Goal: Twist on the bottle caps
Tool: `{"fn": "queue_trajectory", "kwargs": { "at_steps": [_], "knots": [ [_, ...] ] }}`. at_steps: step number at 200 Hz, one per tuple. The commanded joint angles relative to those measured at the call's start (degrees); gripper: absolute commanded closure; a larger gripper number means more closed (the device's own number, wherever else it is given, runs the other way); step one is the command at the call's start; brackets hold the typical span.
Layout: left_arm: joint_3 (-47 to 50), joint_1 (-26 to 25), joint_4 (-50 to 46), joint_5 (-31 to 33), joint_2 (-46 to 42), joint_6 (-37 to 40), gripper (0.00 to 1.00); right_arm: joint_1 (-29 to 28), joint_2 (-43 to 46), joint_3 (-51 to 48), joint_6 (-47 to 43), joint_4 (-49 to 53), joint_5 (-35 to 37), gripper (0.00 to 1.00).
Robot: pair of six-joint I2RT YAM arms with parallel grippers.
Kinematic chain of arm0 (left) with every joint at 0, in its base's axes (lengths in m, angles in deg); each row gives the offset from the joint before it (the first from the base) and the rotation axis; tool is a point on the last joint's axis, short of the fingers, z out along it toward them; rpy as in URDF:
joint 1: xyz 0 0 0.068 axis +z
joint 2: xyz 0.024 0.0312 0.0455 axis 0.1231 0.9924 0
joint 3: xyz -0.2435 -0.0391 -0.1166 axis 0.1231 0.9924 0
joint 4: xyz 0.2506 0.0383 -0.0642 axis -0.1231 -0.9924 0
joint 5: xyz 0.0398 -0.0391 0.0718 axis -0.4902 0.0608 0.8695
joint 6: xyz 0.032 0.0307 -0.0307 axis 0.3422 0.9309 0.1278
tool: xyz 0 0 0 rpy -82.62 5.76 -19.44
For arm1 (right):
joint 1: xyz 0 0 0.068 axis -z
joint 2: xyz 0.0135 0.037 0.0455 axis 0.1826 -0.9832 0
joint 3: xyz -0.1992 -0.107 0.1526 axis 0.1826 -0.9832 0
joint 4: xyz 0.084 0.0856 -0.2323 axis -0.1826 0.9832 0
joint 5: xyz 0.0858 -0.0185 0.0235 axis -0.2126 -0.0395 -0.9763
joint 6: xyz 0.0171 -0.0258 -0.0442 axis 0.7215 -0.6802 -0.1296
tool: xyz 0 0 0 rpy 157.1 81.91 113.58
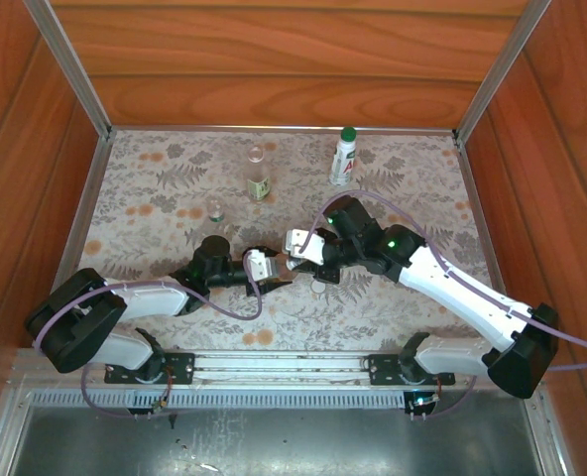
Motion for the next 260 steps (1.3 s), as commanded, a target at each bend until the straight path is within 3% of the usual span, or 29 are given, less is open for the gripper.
{"fn": "queue_trajectory", "kwargs": {
  "at_steps": [1,26,58,67,81,91,105,120,140,191,216,260],
  "knots": [
    [-1.4,0.0,1.0,4.5,0.2,1.7,0.43,0.0,0.2,-1.1,19.4,-7.9,1.5,1.0],
    [-4.3,-0.1,1.0,7.9,2.2,2.6,0.44,0.3,-2.2,-1.5,46.9,-15.8,7.8,1.0],
    [-5.9,-0.3,1.0,10.9,3.5,2.9,0.46,0.5,-5.8,1.1,77.8,-12.0,11.3,1.0],
    [-5.7,-0.4,1.0,11.2,3.4,2.7,0.46,0.5,-6.4,0.6,83.2,-12.3,9.2,1.0],
    [-5.4,-0.3,1.0,11.4,3.1,2.4,0.46,0.5,-6.8,0.0,84.4,-13.5,5.1,1.0],
    [-5.0,-0.3,1.0,11.0,2.8,2.6,0.46,0.5,-6.6,0.3,81.0,-12.5,5.0,0.97],
    [-4.1,-0.4,1.0,9.9,2.3,3.4,0.46,0.5,-5.3,-0.2,70.4,-12.2,5.1,0.78],
    [-3.1,-0.4,1.0,9.0,1.4,3.8,0.46,0.5,-3.1,-1.0,53.3,-10.7,3.7,0.57],
    [-1.9,-0.3,1.0,8.2,-0.1,3.6,0.46,0.5,0.0,-1.8,30.9,-6.0,1.4,0.43],
    [0.1,-0.4,1.0,4.1,-2.8,3.2,0.46,0.5,3.0,0.5,-3.2,3.6,-0.5,0.41],
    [0.1,-0.3,0.9,3.0,-2.7,3.3,0.46,0.5,0.8,3.8,-7.1,6.5,-2.0,0.46],
    [0.1,-0.3,1.0,1.3,-2.5,3.9,0.46,0.5,-1.5,5.3,-6.1,4.8,-4.8,0.59]
  ]
}}
